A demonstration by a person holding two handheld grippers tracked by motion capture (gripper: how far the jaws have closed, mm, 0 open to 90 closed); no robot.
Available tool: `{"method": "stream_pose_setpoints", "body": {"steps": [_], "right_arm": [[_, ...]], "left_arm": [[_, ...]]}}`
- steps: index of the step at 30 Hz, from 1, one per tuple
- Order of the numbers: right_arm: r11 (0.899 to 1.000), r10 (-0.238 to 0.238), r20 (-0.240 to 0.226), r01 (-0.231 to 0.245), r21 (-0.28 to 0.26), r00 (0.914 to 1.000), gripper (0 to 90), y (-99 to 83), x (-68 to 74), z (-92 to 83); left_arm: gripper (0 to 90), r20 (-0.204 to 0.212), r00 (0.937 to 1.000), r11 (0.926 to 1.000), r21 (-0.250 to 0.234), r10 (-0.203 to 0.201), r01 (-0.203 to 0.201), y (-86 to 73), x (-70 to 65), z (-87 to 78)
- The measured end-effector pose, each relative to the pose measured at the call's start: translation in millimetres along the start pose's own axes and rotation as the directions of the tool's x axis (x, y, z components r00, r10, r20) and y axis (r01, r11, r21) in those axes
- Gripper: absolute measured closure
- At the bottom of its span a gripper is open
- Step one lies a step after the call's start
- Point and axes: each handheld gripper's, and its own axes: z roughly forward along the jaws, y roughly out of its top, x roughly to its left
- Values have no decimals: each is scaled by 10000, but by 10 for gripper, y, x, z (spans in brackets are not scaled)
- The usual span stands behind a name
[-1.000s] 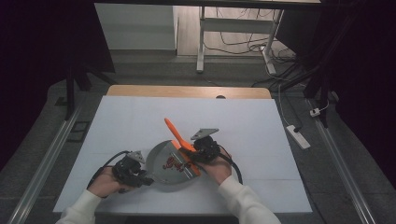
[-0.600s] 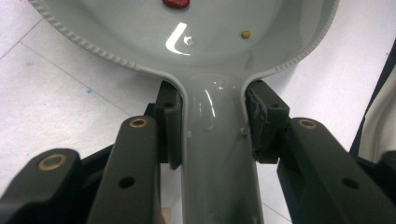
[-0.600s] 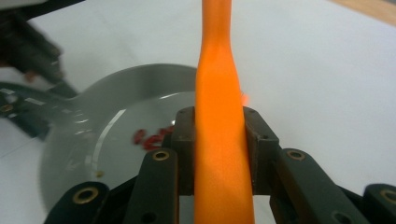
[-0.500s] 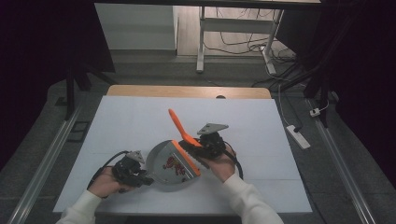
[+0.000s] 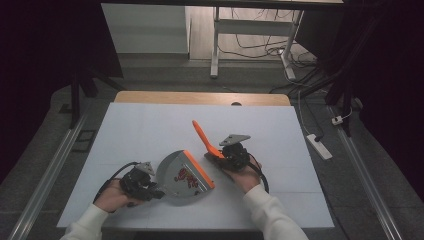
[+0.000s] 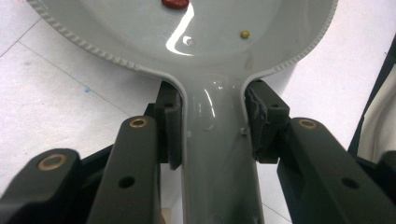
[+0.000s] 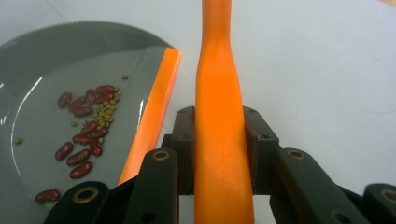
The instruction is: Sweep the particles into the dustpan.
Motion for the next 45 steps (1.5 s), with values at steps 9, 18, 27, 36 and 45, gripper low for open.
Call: {"method": "stream_pose_setpoints", "body": {"steps": [9,18,27,36,45], "right_arm": [[9999,-89,-77,90,45,9999,699,-12,82,41],[9995,18,-1027,-50,-314,9947,700,27,309,101],[9957,-21,-1625,-129,-917,9867,700,97,397,39],[9988,166,-81,-170,-457,9998,700,-12,150,-12],[9980,-114,13,115,-618,9999,700,-47,348,103]], "left_arm": [[621,-50,10000,10000,27,-6,6,1,-10,-3],[621,-15,10000,10000,47,-33,33,1,-7,2],[621,-25,10000,10000,31,-33,33,0,-6,1],[621,-30,10000,10000,73,-12,13,1,-6,3],[621,-54,10000,10000,36,-49,49,4,-11,7]]}}
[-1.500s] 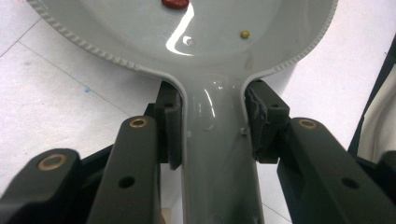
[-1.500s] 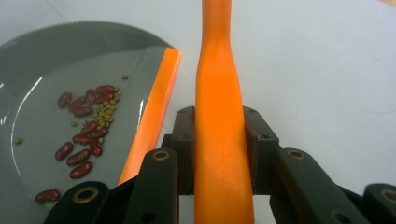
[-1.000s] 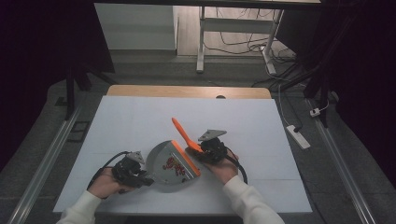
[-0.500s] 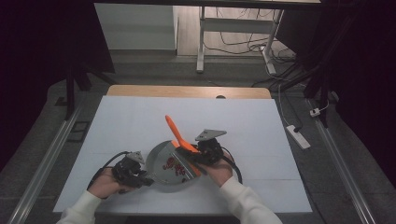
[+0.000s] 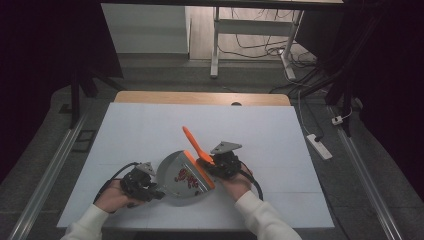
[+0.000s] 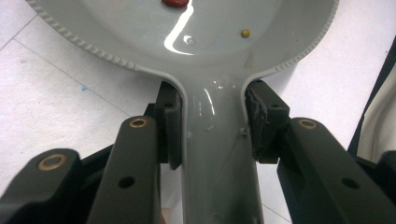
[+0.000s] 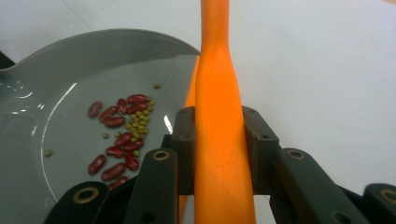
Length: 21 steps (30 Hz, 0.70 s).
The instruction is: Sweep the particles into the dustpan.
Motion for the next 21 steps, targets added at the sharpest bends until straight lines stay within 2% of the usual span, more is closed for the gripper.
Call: {"method": "stream_pose_setpoints", "body": {"steps": [3,6,7,9,10,13,14,18,21], "right_arm": [[9999,42,2,-42,-152,10000,700,4,59,23],[9966,627,-736,-664,-492,9953,700,21,74,6],[9940,883,-1110,-948,-546,9899,700,35,79,-1],[9907,1092,-1531,-1201,-640,9822,700,54,86,-10],[9896,1094,-1567,-1224,-758,9816,700,65,86,-25],[9891,914,-1099,-1030,-1054,9897,700,82,31,-85],[9891,914,-1099,-1030,-1054,9897,700,82,31,-85],[9850,1306,-768,-1382,-1034,9885,700,52,-169,-160],[9855,1270,-624,-1330,-1054,9899,700,42,-226,-185]], "left_arm": [[621,-6,10000,10000,16,3,-3,1,-1,2],[621,5,10000,10000,17,-6,6,0,2,4],[621,-4,10000,10000,17,-9,9,1,1,5],[621,-4,10000,10000,15,-4,4,1,1,5],[621,-2,10000,10000,10,-3,3,0,0,4],[621,3,10000,10000,-3,-3,3,-1,0,1],[621,-2,10000,10000,5,-3,3,-1,0,2],[621,-12,10000,10000,-56,-12,12,-3,5,1],[621,35,10000,9996,-262,-47,48,-8,14,-19]]}}
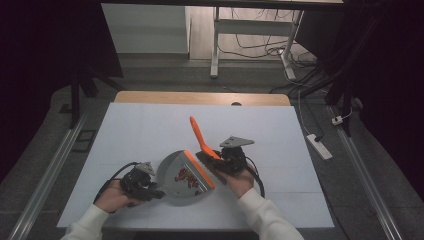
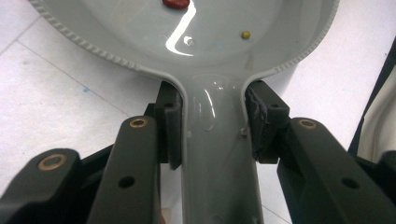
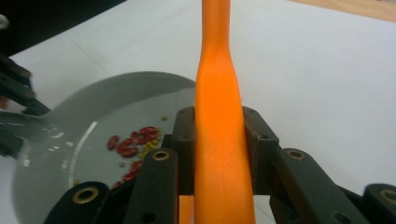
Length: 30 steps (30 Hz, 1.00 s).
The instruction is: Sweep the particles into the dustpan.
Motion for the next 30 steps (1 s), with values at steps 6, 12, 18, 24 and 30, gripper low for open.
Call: {"method": "stream_pose_setpoints", "body": {"steps": [6,12,18,24,30], "right_arm": [[9999,-93,118,94,-96,9999,700,10,-108,-89],[9995,-299,141,299,45,9995,700,-2,-152,-136],[9981,-617,-43,617,-1,9981,700,10,-185,-203],[9954,-947,-34,947,151,9955,700,-47,-204,-296],[9921,-1247,-44,1248,136,9922,700,-125,-220,-405]], "left_arm": [[621,-13,10000,10000,-79,-18,18,-5,6,4],[621,-116,9998,9996,-231,-139,136,-18,17,-16],[621,-174,9992,9984,-430,-371,363,-29,40,-47],[620,-342,9956,9924,-900,-876,843,-78,83,-114],[620,-415,9863,9750,-1630,-1598,1511,-167,113,-185]]}}
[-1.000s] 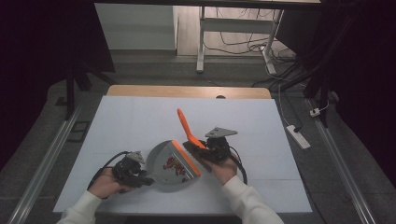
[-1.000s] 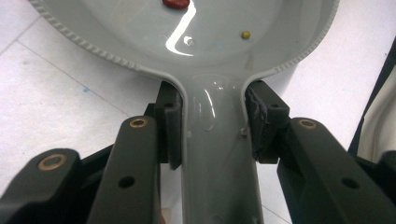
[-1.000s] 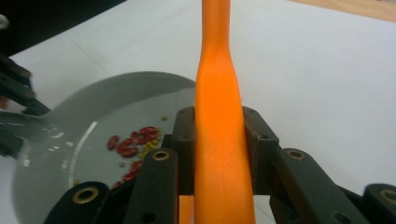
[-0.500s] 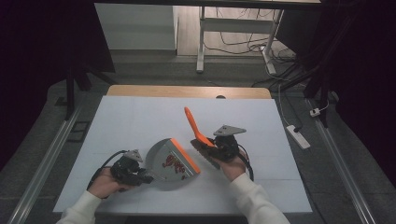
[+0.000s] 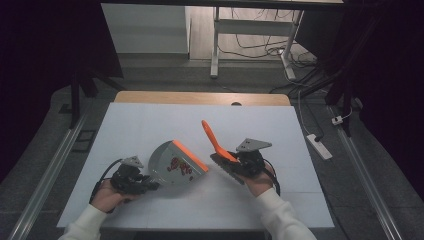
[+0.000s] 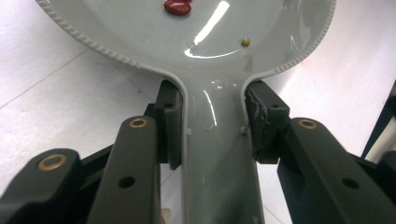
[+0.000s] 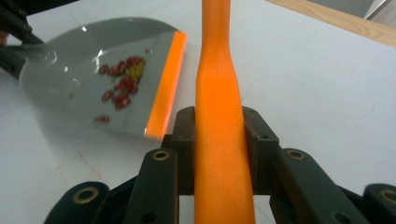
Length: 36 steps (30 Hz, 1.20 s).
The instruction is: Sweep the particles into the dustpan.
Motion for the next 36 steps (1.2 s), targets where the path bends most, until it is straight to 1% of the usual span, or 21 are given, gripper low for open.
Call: {"method": "stream_pose_setpoints", "body": {"steps": [2,6,10,13,16,21,25,28,30,34,36], "right_arm": [[10000,-56,-51,56,21,10000,700,-22,-10,-28],[10000,1,-18,-1,40,10000,700,-51,-33,-69],[10000,56,-41,-56,29,10000,700,-80,-51,-122],[10000,74,-1,-74,65,10000,700,-119,-74,-167],[9998,193,53,-193,45,9998,700,-158,-105,-211],[9996,274,47,-274,-13,9996,700,-195,-146,-283],[9998,196,38,-196,-40,9998,700,-204,-189,-318],[9997,238,34,-238,-73,9997,700,-216,-223,-333],[9997,235,20,-235,-68,9997,700,-223,-233,-341],[9998,184,-6,-184,-82,9998,700,-223,-250,-371],[9998,176,-21,-176,-84,9998,700,-229,-265,-385]], "left_arm": [[620,-152,9998,9998,-114,-159,157,-18,8,-20],[620,-362,9983,9984,-340,-455,443,-35,23,-50],[620,-400,9973,9970,-498,-619,599,-53,32,-69],[620,-550,9956,9954,-628,-757,722,-63,30,-77],[620,-702,9930,9932,-733,-952,900,-71,21,-78],[620,-931,9893,9903,-932,-1121,1035,-86,-4,-81],[620,-1148,9842,9866,-1073,-1351,1229,-98,-25,-76],[620,-1328,9783,9819,-1243,-1593,1430,-102,-39,-69],[620,-1344,9768,9804,-1281,-1669,1499,-104,-44,-61],[620,-1399,9756,9799,-1298,-1693,1514,-111,-52,-59],[619,-1445,9732,9773,-1403,-1791,1590,-117,-53,-68]]}}
